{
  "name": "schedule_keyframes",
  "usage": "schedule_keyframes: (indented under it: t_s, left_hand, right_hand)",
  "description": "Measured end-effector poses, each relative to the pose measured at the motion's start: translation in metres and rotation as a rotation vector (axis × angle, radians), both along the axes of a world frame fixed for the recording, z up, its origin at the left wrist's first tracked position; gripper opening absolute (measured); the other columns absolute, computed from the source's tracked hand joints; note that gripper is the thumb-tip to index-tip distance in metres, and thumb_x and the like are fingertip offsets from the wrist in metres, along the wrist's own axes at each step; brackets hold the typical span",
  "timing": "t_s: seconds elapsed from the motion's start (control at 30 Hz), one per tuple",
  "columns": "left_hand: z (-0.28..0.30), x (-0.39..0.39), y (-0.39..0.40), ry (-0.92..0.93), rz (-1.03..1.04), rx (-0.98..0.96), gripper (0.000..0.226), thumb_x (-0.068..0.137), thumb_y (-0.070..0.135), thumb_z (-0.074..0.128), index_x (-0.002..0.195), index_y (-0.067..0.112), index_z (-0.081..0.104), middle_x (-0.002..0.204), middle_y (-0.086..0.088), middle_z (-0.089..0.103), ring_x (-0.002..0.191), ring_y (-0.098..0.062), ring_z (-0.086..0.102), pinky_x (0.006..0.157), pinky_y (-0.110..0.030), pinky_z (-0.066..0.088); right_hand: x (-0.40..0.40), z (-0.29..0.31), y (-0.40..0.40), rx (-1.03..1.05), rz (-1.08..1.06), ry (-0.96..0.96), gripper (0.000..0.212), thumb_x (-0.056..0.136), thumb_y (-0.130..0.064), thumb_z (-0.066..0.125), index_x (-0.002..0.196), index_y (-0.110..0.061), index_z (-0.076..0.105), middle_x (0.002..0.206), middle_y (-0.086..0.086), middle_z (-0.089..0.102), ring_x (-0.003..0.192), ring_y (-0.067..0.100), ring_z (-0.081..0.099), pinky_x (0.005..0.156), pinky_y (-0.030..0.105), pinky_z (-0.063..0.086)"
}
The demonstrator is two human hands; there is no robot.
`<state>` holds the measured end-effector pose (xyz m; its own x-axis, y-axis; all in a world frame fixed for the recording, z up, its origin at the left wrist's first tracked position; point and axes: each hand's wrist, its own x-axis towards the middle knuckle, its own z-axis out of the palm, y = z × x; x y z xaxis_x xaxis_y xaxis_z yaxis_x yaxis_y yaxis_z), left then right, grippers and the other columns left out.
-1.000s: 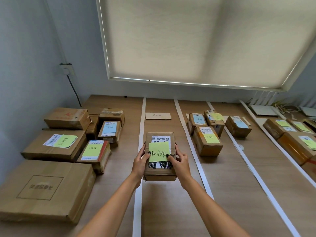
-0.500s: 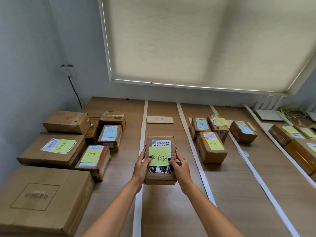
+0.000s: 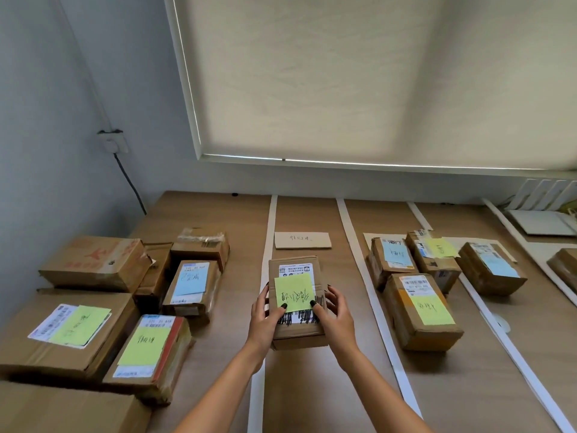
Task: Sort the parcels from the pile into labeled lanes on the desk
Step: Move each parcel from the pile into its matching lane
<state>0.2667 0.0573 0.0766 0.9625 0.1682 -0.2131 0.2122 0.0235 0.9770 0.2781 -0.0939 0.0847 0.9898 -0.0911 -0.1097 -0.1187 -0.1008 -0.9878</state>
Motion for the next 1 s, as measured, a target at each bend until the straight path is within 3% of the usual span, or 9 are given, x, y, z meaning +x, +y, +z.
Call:
schedule_keyframes:
  t_s: [0.13,0.23,0.3,0.4,0.53,0.6,0.87,1.0]
  left_hand:
    - [-0.021,0.046,0.0,0.028,-0.003,-0.006,0.058,0.093,0.014,0.053,0.141,0.034,0.028,0.138,0.002,0.039,0.126,-0.018,0.043,0.103,-0.038,0.042]
    - [-0.04,0.09,0.0,0.044,0.008,-0.003,0.058,0.093,0.012,0.053,0.142,0.03,0.028,0.143,-0.003,0.042,0.128,-0.022,0.043,0.104,-0.044,0.042]
    - [-0.053,0.12,0.002,0.06,0.015,0.01,0.058,0.094,0.013,0.052,0.144,0.029,0.027,0.143,-0.002,0.042,0.127,-0.02,0.044,0.099,-0.035,0.047]
    - [-0.069,0.158,0.007,0.067,0.013,0.027,0.058,0.095,0.011,0.049,0.145,0.03,0.026,0.142,0.002,0.044,0.126,-0.016,0.045,0.086,-0.018,0.048]
    - [-0.083,0.191,0.013,0.077,0.03,0.058,0.056,0.096,0.013,0.045,0.146,0.031,0.026,0.143,0.004,0.044,0.127,-0.015,0.044,0.102,-0.029,0.042]
    - [-0.086,0.204,0.013,0.074,0.033,0.074,0.056,0.096,0.013,0.044,0.146,0.032,0.026,0.143,0.006,0.043,0.124,-0.012,0.043,0.102,-0.027,0.039]
    - [-0.088,0.22,0.011,0.091,0.042,0.063,0.063,0.096,0.011,0.045,0.148,0.033,0.016,0.146,0.007,0.038,0.129,-0.011,0.037,0.103,-0.023,0.032]
    - [-0.075,0.207,0.012,0.081,0.05,0.029,0.068,0.096,0.017,0.048,0.148,0.037,0.01,0.15,0.004,0.032,0.135,-0.019,0.036,0.112,-0.039,0.031]
  right_hand:
    - [0.045,-0.027,0.006,-0.003,0.009,0.032,0.051,0.088,-0.014,0.062,0.134,-0.026,0.042,0.124,-0.005,0.055,0.114,0.011,0.053,0.089,0.025,0.052]
    - [0.089,-0.048,0.012,-0.02,-0.003,0.048,0.055,0.089,-0.013,0.061,0.138,-0.026,0.04,0.124,-0.008,0.052,0.108,0.007,0.052,0.073,0.007,0.049]
    - [0.12,-0.062,0.016,-0.029,-0.008,0.058,0.058,0.089,-0.014,0.061,0.141,-0.025,0.037,0.123,-0.01,0.049,0.108,0.005,0.049,0.07,0.004,0.046]
    - [0.159,-0.078,0.022,-0.042,-0.003,0.06,0.059,0.089,-0.013,0.061,0.142,-0.025,0.036,0.121,-0.014,0.048,0.111,0.004,0.047,0.087,0.015,0.045]
    - [0.19,-0.097,0.031,-0.064,-0.032,0.048,0.058,0.09,-0.015,0.058,0.143,-0.025,0.036,0.131,-0.012,0.048,0.116,0.003,0.044,0.101,0.025,0.04]
    - [0.201,-0.102,0.034,-0.066,-0.054,0.047,0.058,0.091,-0.017,0.058,0.144,-0.026,0.035,0.135,-0.009,0.048,0.118,0.005,0.044,0.104,0.028,0.039]
    - [0.219,-0.101,0.036,-0.104,-0.05,0.088,0.059,0.093,-0.018,0.054,0.146,-0.024,0.03,0.141,-0.002,0.047,0.114,0.005,0.043,0.099,0.023,0.036]
    - [0.209,-0.085,0.03,-0.146,-0.011,0.141,0.064,0.092,-0.02,0.055,0.147,-0.022,0.023,0.146,0.006,0.041,0.131,0.021,0.041,0.106,0.032,0.034]
